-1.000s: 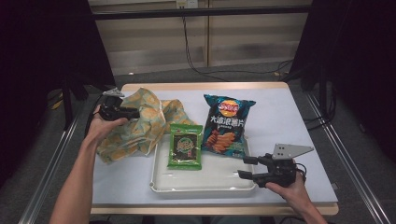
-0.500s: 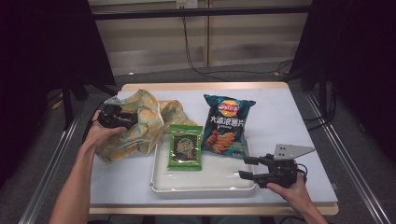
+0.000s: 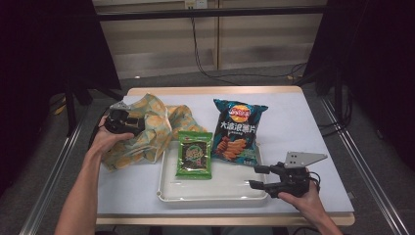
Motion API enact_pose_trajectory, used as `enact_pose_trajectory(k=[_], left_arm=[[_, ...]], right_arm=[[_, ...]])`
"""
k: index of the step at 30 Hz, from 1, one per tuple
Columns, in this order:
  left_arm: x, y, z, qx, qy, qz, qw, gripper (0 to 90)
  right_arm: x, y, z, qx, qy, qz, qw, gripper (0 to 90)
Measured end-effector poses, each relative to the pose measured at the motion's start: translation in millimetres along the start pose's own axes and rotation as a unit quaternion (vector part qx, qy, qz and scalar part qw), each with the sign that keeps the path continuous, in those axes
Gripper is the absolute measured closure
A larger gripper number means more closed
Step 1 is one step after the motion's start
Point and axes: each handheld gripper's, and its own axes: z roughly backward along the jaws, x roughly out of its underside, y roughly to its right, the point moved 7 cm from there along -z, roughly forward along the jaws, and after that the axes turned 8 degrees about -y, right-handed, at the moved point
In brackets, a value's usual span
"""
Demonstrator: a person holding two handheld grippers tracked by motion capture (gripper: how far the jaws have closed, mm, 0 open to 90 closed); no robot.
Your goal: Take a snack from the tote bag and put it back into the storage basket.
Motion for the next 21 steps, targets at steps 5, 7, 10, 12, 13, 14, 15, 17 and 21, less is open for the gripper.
enact_pose_trajectory(k=[5, 7, 10, 12, 13, 14, 15, 17, 21], left_arm=[[-8.7, 1.6, -7.7, 0.01, -0.004, -0.019, 0.9998, 22.3], [-8.3, -0.4, -9.0, -0.001, -0.005, -0.027, 0.9996, 22.5], [-8.1, -1.7, -10.1, 0.006, -0.002, -0.03, 0.9995, 24.6], [-7.0, -2.8, -12.6, -0.004, -0.007, -0.05, 0.9987, 24.2], [-7.6, -2.6, -14.4, -0.004, -0.01, -0.046, 0.9989, 25.3], [-7.6, -1.8, -15.9, -0.002, -0.007, -0.056, 0.9984, 24.7], [-7.7, -1.7, -17.7, -0.004, -0.002, -0.061, 0.9981, 24.4], [-6.3, -2.7, -18.2, 0.01, -0.005, -0.056, 0.9984, 24.2], [-0.1, -2.7, -22.9, 0.006, -0.029, -0.073, 0.9969, 25.1]], right_arm=[[0.6, 2.6, 0.5, -0.003, 0.001, -0.003, 1.0, 42.2], [1.1, 3.2, 1.1, -0.002, 0.002, -0.004, 1.0, 42.2], [2.6, 2.3, 0.3, -0.005, -0.001, -0.004, 1.0, 42.0], [2.7, 1.9, 0.4, -0.006, -0.001, -0.004, 1.0, 41.7], [2.3, 2.0, 0.7, -0.006, 0.0, -0.004, 1.0, 41.7], [2.1, 2.0, 1.0, -0.006, 0.001, -0.005, 1.0, 41.6], [2.2, 2.2, 0.8, -0.005, 0.0, -0.005, 1.0, 41.4], [2.5, 2.7, 0.0, -0.006, 0.0, -0.006, 1.0, 41.1], [2.7, 2.4, -1.2, -0.007, -0.003, -0.007, 0.9999, 40.6]])
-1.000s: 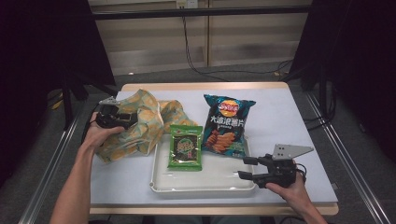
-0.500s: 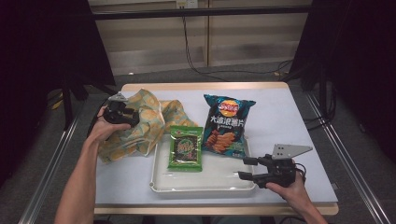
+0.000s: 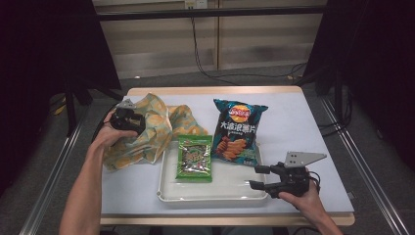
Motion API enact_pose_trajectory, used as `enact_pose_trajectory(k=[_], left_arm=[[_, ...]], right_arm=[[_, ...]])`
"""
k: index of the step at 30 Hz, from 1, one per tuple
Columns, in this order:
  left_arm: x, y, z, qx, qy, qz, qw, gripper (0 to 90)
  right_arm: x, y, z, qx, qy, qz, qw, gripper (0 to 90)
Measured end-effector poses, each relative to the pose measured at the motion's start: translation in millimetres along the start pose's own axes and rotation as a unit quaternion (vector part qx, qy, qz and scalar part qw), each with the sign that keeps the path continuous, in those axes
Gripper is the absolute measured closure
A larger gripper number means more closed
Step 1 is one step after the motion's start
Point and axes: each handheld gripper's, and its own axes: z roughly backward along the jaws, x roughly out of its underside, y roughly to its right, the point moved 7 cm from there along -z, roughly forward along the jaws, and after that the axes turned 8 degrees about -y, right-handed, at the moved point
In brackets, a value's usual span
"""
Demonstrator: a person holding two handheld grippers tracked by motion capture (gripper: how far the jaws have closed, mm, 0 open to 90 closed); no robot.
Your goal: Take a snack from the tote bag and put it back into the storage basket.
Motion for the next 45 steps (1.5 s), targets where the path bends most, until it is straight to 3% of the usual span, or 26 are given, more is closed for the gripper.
enact_pose_trajectory(k=[1, 3, 7, 15, 17, 22, 24, 26, 30, 36, 37, 39, 41, 44, 45], left_arm=[[3.9, -0.8, -3.5, -0.001, -0.015, 0.005, 0.9999, 25.5], [6.1, -2.6, -4.6, 0.001, -0.022, 0.008, 0.9997, 26.2], [5.1, -1.8, -6.0, -0.003, -0.018, 0.004, 0.9998, 28.6], [7.3, -3.1, -3.0, 0.001, -0.035, -0.001, 0.9994, 34.1], [8.1, -3.2, 2.5, 0.005, -0.038, 0.007, 0.9992, 36.9], [6.5, -2.6, 17.5, 0.024, -0.024, 0.023, 0.9992, 40.6], [5.1, -4.2, 20.2, 0.015, -0.016, 0.021, 0.9995, 41.2], [-1.1, -0.3, 29.0, 0.024, -0.004, 0.024, 0.9994, 41.9], [-5.0, 1.3, 34.1, 0.019, -0.001, 0.018, 0.9997, 42.4], [5.8, -1.7, 31.6, 0.012, -0.014, 0.018, 0.9997, 42.0], [15.7, -3.0, 27.2, 0.019, -0.023, 0.026, 0.9992, 41.9], [23.6, -5.9, 22.6, 0.015, -0.03, 0.03, 0.999, 41.5], [27.3, -4.8, 18.5, 0.022, -0.025, 0.038, 0.9987, 41.1], [26.2, -6.0, 15.7, 0.008, -0.016, 0.035, 0.9992, 39.6], [24.5, -5.1, 16.0, 0.013, -0.014, 0.034, 0.9992, 38.5]], right_arm=[[0.1, 0.3, -0.3, 0.002, 0.0, 0.0, 1.0, 40.6], [0.2, 0.3, -0.5, 0.001, -0.001, 0.0, 1.0, 40.6], [0.2, -0.4, -0.2, 0.0, 0.0, 0.001, 1.0, 40.6], [0.5, 0.1, -0.2, 0.0, 0.0, 0.001, 1.0, 40.5], [0.9, 0.1, 0.1, 0.001, 0.0, 0.001, 1.0, 40.3], [0.3, 0.5, 0.3, 0.002, 0.001, -0.001, 1.0, 40.3], [0.1, 0.5, 0.1, 0.003, 0.001, -0.001, 1.0, 40.3], [-0.2, 0.1, -1.0, 0.002, 0.0, -0.001, 1.0, 40.2], [-0.6, -0.9, -2.4, 0.001, -0.001, 0.001, 1.0, 40.2], [0.5, -1.2, -1.5, 0.003, -0.002, 0.0, 1.0, 40.1], [0.9, -0.3, -1.2, 0.003, -0.002, -0.001, 1.0, 40.1], [0.8, 0.3, -0.6, 0.005, -0.001, -0.002, 1.0, 40.0], [0.4, -0.1, -0.4, 0.004, -0.001, -0.002, 1.0, 40.0], [-0.4, -0.5, -0.3, 0.005, 0.0, -0.002, 1.0, 39.8], [-0.5, -0.3, -0.4, 0.005, 0.001, -0.001, 1.0, 39.8]])
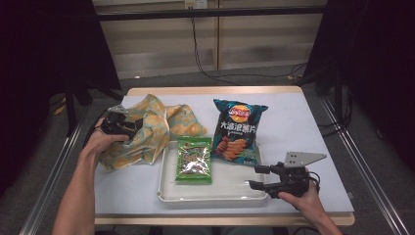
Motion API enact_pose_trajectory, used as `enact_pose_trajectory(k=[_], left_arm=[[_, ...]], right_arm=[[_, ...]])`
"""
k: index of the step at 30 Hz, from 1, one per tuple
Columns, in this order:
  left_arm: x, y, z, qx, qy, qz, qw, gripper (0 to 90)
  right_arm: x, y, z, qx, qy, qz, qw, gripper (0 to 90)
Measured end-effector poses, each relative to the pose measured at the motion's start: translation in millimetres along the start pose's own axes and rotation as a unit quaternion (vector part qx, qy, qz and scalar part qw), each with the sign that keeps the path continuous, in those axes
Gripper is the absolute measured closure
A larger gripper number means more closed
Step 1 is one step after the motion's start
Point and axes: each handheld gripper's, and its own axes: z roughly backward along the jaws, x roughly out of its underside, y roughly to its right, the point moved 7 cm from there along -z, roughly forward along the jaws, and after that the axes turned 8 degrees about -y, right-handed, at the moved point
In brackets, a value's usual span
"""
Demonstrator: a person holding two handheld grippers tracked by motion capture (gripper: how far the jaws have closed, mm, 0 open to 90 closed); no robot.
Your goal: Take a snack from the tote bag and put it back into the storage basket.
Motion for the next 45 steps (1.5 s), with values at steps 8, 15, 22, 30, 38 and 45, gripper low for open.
enact_pose_trajectory(k=[8, 15, 22, 30, 38, 45], left_arm=[[-24.7, 6.5, -2.7, -0.015, 0.014, -0.032, 0.9993, 28.1], [-22.0, 5.5, -16.7, -0.019, 0.007, -0.024, 0.9995, 29.5], [-20.7, 6.8, -13.8, -0.006, -0.016, -0.028, 0.9995, 38.8], [-21.6, 7.7, 9.1, 0.009, -0.019, -0.008, 0.9997, 42.4], [-24.0, 7.9, 33.4, -0.003, -0.019, 0.0, 0.9998, 43.1], [-18.0, 5.3, 60.2, -0.011, -0.013, 0.013, 0.9998, 43.3]], right_arm=[[0.4, 0.2, -0.6, -0.001, -0.002, 0.0, 1.0, 39.2], [1.2, 0.5, 2.2, 0.0, 0.001, 0.0, 1.0, 39.2], [1.3, 0.8, 2.4, 0.001, 0.001, -0.001, 1.0, 39.2], [0.5, -0.7, 1.6, -0.001, 0.0, 0.001, 1.0, 39.1], [0.1, -2.2, 1.1, 0.0, 0.001, 0.001, 1.0, 39.1], [-1.7, -3.5, 0.6, -0.002, 0.003, 0.005, 1.0, 38.9]])
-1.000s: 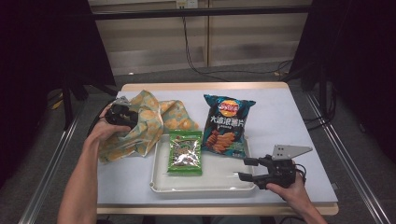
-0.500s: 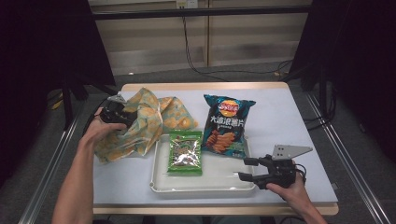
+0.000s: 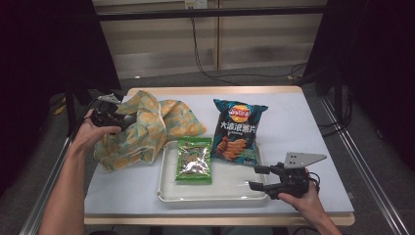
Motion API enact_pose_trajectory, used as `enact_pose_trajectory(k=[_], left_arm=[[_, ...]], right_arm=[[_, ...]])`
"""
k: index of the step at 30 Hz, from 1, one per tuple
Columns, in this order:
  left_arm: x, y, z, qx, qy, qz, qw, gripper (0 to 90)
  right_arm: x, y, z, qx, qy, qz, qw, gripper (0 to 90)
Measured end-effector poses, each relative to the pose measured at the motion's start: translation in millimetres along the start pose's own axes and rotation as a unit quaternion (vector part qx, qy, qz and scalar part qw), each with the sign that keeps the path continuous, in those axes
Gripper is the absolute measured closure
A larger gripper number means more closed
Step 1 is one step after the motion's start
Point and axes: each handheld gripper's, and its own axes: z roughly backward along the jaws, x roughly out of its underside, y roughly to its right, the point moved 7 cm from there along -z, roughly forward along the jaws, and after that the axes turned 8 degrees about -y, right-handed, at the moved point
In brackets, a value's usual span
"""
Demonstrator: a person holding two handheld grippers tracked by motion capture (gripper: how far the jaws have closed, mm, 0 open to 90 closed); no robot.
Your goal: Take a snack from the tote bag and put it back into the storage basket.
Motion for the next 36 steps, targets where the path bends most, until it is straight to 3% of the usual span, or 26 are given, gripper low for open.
enact_pose_trajectory(k=[4, 6, 10, 13, 20, 24, 26, 29, 30, 32, 36], left_arm=[[0.7, 0.8, 8.1, -0.002, 0.013, 0.006, 0.9999, 43.2], [-3.4, 3.1, 13.9, -0.02, 0.004, -0.007, 0.9998, 43.3], [-11.2, 5.8, 18.6, -0.024, -0.01, -0.031, 0.9992, 43.2], [-20.0, 5.5, 21.4, -0.03, -0.007, -0.034, 0.9989, 43.2], [-28.0, 6.1, 20.6, -0.016, 0.008, -0.007, 0.9998, 43.2], [-31.3, 9.5, 18.3, -0.013, 0.003, -0.007, 0.9999, 43.3], [-35.9, 11.6, 18.6, -0.023, 0.006, -0.009, 0.9997, 43.3], [-48.1, 16.0, 25.4, -0.015, -0.005, -0.021, 0.9997, 43.3], [-51.7, 17.9, 27.3, -0.025, -0.008, -0.029, 0.9992, 43.3], [-58.2, 21.7, 31.6, -0.02, -0.009, -0.033, 0.9992, 43.3], [-61.0, 24.0, 32.1, -0.009, -0.006, -0.024, 0.9996, 43.3]], right_arm=[[-0.1, -0.5, -0.6, 0.001, -0.002, -0.002, 1.0, 38.9], [-0.1, -0.9, -2.1, -0.001, -0.004, -0.001, 1.0, 38.8], [-0.8, 0.0, -3.5, -0.001, -0.004, -0.002, 1.0, 38.9], [-1.6, -0.8, -3.9, -0.003, -0.004, 0.0, 1.0, 38.9], [-2.2, -0.3, -2.6, -0.002, 0.0, -0.002, 1.0, 39.0], [-17.1, -6.6, -13.5, -0.011, 0.002, 0.012, 0.9999, 39.9], [-21.5, -8.8, -18.1, -0.016, 0.0, 0.016, 0.9997, 40.3], [-38.3, -17.8, -34.1, -0.027, -0.003, 0.036, 0.999, 43.3], [-42.5, -19.1, -37.6, -0.029, -0.002, 0.039, 0.9988, 43.9], [-50.7, -19.2, -45.8, -0.025, -0.005, 0.046, 0.9986, 46.0], [-66.1, -16.1, -62.2, -0.025, -0.001, 0.051, 0.9984, 47.9]])
